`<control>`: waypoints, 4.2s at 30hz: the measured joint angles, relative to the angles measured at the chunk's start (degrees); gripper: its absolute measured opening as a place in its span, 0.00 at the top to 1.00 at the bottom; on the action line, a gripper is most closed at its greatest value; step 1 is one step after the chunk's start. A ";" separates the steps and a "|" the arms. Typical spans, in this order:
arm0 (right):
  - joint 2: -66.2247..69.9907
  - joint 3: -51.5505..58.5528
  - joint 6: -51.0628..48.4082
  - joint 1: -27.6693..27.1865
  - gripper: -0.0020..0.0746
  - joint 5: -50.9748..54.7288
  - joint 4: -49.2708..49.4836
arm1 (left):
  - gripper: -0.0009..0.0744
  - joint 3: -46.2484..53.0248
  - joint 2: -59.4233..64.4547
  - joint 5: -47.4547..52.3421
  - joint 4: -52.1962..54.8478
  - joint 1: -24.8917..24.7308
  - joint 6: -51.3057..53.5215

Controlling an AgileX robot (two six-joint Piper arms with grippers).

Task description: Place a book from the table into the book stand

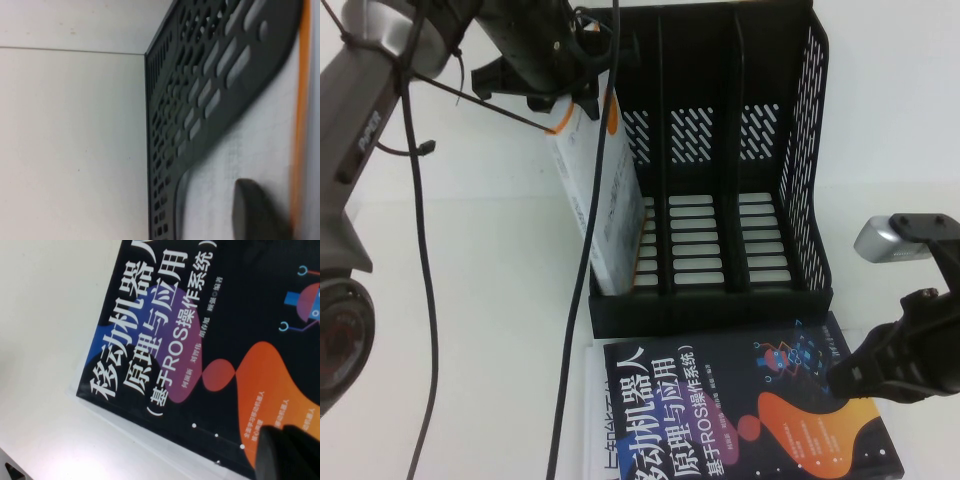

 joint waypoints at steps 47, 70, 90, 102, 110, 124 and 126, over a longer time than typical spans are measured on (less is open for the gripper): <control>-55.07 10.37 30.56 0.00 0.97 5.39 -37.24 | 0.99 -2.37 -37.15 -0.04 1.05 12.27 15.98; -62.05 25.18 38.29 0.00 0.97 0.11 -37.24 | 0.99 88.31 -87.86 -39.65 -5.36 12.27 18.34; -62.05 25.18 38.29 0.00 0.97 0.03 -37.24 | 0.99 98.02 -90.30 -38.22 -5.50 12.27 18.34; -62.05 25.18 38.29 0.00 0.97 0.03 -37.24 | 0.99 98.14 -90.30 -36.10 3.22 12.37 15.50; -62.05 25.18 38.29 0.00 0.97 0.03 -37.24 | 0.99 98.49 -93.02 -35.99 7.00 14.37 15.70; -62.05 25.18 38.29 0.00 0.97 0.03 -37.24 | 0.99 109.33 -109.29 -34.56 8.95 20.07 19.08; -62.05 25.18 38.29 0.00 0.97 0.03 -37.24 | 0.99 113.63 -111.13 -39.97 7.60 20.07 19.08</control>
